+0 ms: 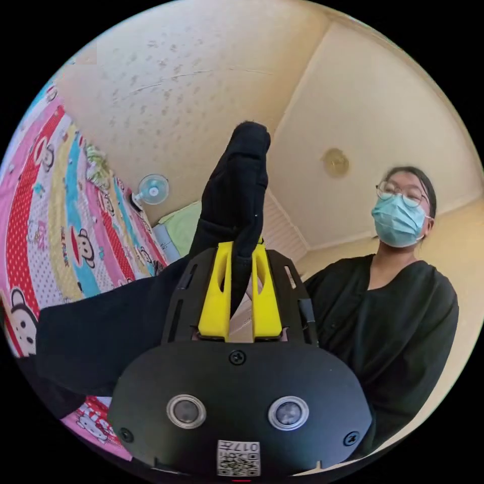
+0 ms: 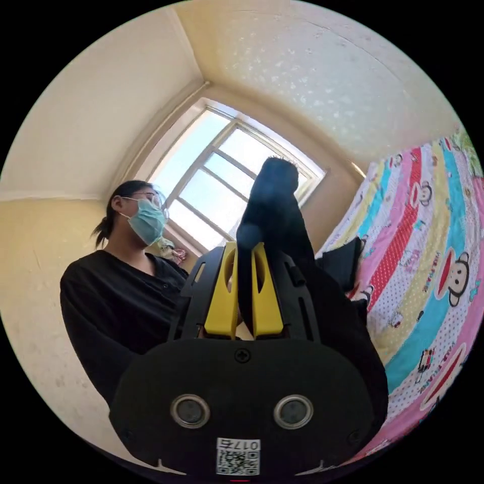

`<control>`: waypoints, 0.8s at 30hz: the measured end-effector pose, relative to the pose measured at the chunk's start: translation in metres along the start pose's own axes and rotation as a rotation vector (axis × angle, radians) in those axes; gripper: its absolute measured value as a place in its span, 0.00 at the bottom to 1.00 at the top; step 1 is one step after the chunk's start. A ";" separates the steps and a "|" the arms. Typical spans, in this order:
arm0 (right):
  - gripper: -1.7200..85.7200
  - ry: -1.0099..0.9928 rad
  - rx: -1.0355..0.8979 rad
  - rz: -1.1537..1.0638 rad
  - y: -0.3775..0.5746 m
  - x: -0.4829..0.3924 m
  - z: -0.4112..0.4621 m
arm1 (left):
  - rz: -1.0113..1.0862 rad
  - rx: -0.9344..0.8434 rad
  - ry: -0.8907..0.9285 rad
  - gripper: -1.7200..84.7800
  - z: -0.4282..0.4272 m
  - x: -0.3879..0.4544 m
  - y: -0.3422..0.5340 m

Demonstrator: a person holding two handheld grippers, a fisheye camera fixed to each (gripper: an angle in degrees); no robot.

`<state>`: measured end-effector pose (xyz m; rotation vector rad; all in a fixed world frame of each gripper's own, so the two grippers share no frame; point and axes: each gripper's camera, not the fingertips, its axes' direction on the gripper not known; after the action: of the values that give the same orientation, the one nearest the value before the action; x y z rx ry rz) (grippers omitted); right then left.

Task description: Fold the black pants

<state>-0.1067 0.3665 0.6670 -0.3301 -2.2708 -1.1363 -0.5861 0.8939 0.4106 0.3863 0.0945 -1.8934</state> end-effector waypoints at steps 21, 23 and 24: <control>0.04 0.375 0.126 -0.512 -0.158 -0.220 -0.094 | 0.687 0.182 -0.508 0.08 0.168 0.231 -0.080; 0.04 0.638 0.131 -0.266 -0.226 -0.166 -0.088 | 0.609 0.135 -0.902 0.09 0.202 0.169 -0.146; 0.05 0.884 0.120 -0.091 -0.268 -0.120 -0.081 | 0.585 0.083 -1.008 0.09 0.211 0.147 -0.164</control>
<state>-0.1008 0.1438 0.4599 0.2874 -1.5547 -0.9218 -0.8292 0.7665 0.5439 -0.4727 -0.6965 -1.3214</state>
